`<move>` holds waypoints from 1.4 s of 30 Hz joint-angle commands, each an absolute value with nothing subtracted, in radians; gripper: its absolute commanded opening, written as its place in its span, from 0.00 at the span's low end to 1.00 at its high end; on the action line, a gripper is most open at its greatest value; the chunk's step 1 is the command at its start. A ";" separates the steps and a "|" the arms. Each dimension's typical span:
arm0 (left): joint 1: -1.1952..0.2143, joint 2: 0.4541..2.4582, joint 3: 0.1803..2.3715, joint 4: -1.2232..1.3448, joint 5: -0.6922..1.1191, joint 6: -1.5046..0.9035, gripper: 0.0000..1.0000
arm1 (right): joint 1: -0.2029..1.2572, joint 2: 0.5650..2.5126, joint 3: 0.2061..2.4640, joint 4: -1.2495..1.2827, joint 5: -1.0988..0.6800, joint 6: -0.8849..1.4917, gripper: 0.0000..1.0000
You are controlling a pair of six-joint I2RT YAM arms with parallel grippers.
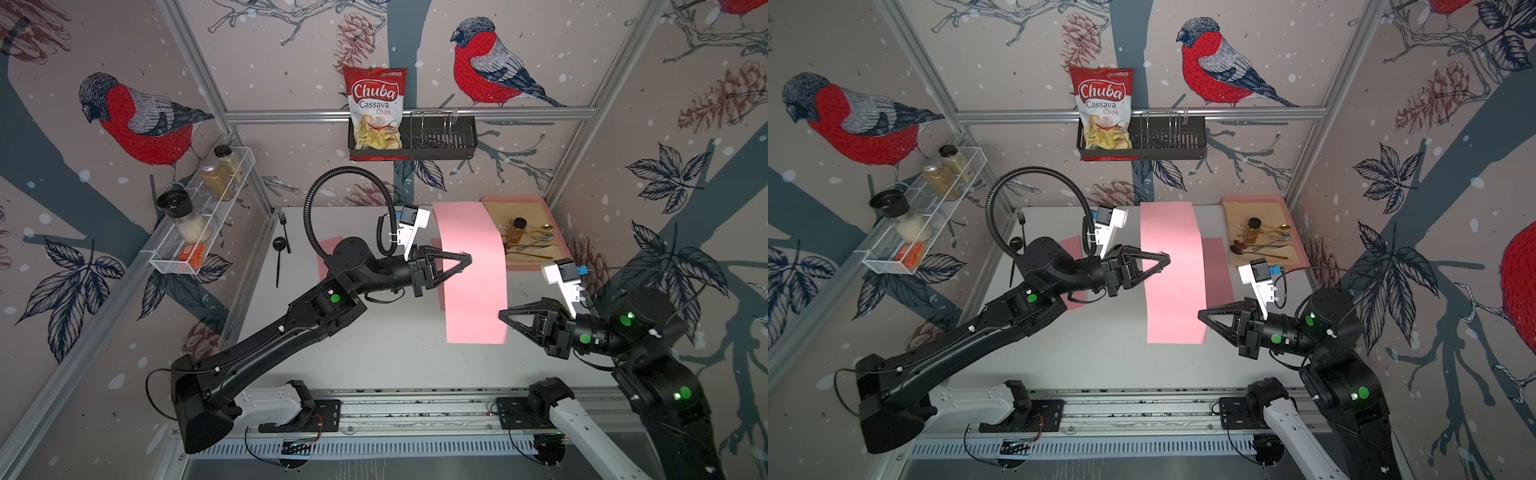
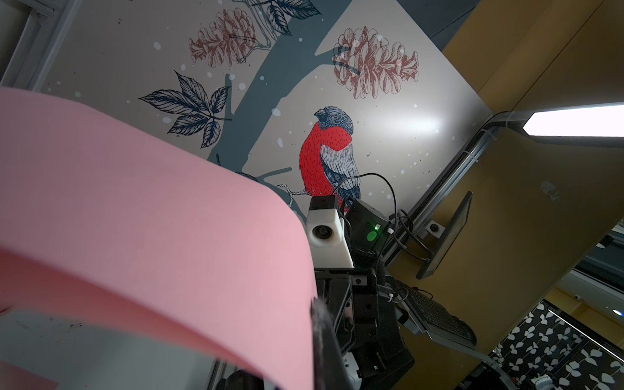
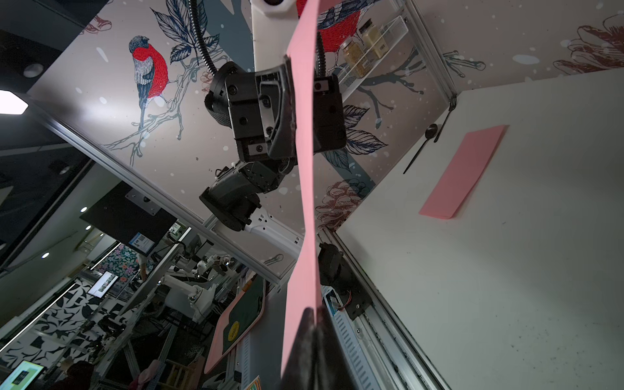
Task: Fold the rectangular paper in half along the long edge
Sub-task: Fold the paper.
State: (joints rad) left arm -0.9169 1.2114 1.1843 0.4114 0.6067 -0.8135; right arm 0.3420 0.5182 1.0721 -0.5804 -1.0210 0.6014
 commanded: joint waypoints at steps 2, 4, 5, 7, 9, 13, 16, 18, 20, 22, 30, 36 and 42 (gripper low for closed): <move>-0.902 1.200 1.190 0.440 0.595 -0.798 0.00 | 0.343 0.516 1.076 -0.585 -1.035 0.601 0.14; -0.902 1.201 1.191 0.439 0.597 -0.798 0.00 | 0.343 0.515 1.074 -0.581 -1.045 0.600 0.03; -0.902 1.202 1.191 0.439 0.598 -0.798 0.00 | 0.343 0.513 1.073 -0.583 -1.049 0.599 0.00; -0.902 1.202 1.193 0.439 0.599 -0.799 0.00 | 0.344 0.512 1.073 -0.587 -1.044 0.597 0.02; -0.900 1.200 1.193 0.437 0.599 -0.798 0.00 | 0.346 0.514 1.066 -0.597 -1.036 0.592 0.09; -0.900 1.200 1.192 0.434 0.599 -0.796 0.00 | 0.346 0.505 1.057 -0.584 -1.057 0.605 0.00; -0.899 1.199 1.195 0.432 0.599 -0.795 0.00 | 0.347 0.509 1.065 -0.599 -1.052 0.606 0.14; -0.899 1.202 1.196 0.433 0.604 -0.795 0.00 | 0.348 0.503 1.053 -0.594 -1.054 0.612 0.08; -0.897 1.204 1.197 0.433 0.604 -0.795 0.00 | 0.347 0.496 1.051 -0.596 -1.056 0.612 0.00; -0.896 1.206 1.199 0.435 0.604 -0.796 0.00 | 0.347 0.494 1.055 -0.604 -1.053 0.613 0.00; -0.892 1.210 1.201 0.440 0.611 -0.798 0.00 | 0.347 0.492 1.066 -0.649 -1.027 0.601 0.15; -0.886 1.206 1.195 0.439 0.612 -0.797 0.00 | 0.347 0.483 1.070 -0.671 -1.021 0.597 0.03; -0.884 1.207 1.197 0.441 0.618 -0.799 0.00 | 0.347 0.476 1.073 -0.705 -1.007 0.592 0.13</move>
